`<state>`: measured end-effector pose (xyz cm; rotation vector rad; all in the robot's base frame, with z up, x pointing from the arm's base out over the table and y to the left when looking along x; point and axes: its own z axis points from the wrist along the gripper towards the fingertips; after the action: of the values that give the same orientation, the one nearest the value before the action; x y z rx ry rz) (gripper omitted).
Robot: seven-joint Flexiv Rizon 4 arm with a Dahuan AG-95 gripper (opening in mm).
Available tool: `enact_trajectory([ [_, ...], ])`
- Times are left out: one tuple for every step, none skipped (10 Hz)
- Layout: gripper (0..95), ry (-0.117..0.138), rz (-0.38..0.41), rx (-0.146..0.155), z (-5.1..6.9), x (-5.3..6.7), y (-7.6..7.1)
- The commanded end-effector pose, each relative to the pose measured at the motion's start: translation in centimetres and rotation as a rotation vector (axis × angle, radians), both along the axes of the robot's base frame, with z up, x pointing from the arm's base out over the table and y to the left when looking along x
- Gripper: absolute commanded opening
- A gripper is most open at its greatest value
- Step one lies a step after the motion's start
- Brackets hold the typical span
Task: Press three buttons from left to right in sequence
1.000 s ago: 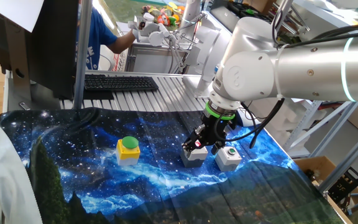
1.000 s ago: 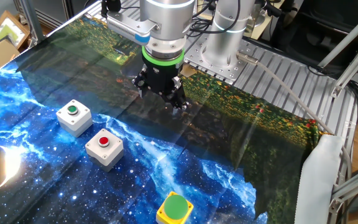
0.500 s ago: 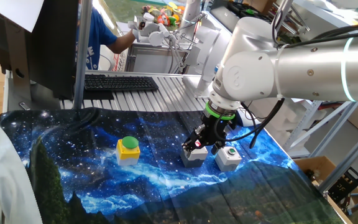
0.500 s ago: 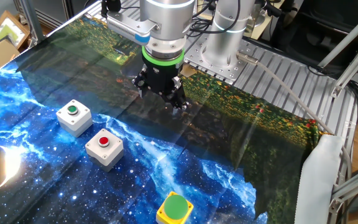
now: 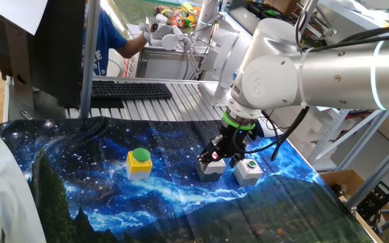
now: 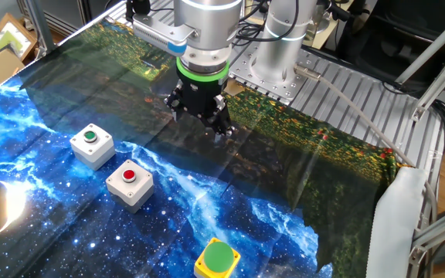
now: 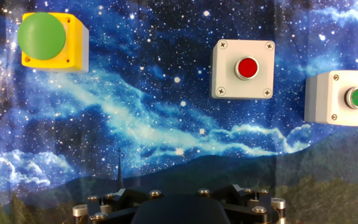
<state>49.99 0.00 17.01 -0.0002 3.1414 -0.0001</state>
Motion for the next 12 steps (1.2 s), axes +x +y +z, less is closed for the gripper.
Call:
enact_trajectory([
  [0.0, -0.019, -0.097, -0.018, -0.01, 0.01, 0.0],
  [0.0, -0.017, -0.096, -0.017, 0.01, 0.0, -0.01],
  [0.0, -0.016, -0.096, -0.015, 0.04, -0.01, -0.02],
  [0.0, -0.013, -0.094, -0.015, 0.05, -0.01, -0.02],
  [0.0, -0.01, -0.093, -0.015, 0.06, -0.01, -0.03],
  [0.0, -0.008, -0.092, -0.014, 0.06, -0.01, -0.03],
  [0.0, -0.005, -0.092, -0.014, 0.06, -0.01, -0.03],
  [0.0, -0.004, -0.092, -0.013, 0.06, -0.01, -0.03],
  [0.0, -0.001, -0.092, -0.013, 0.06, -0.01, -0.03],
  [0.0, -0.001, -0.091, -0.012, 0.06, -0.02, -0.03],
  [0.0, -0.001, -0.09, -0.012, 0.07, -0.02, -0.03],
  [0.0, -0.001, -0.09, -0.012, 0.07, -0.02, -0.03],
])
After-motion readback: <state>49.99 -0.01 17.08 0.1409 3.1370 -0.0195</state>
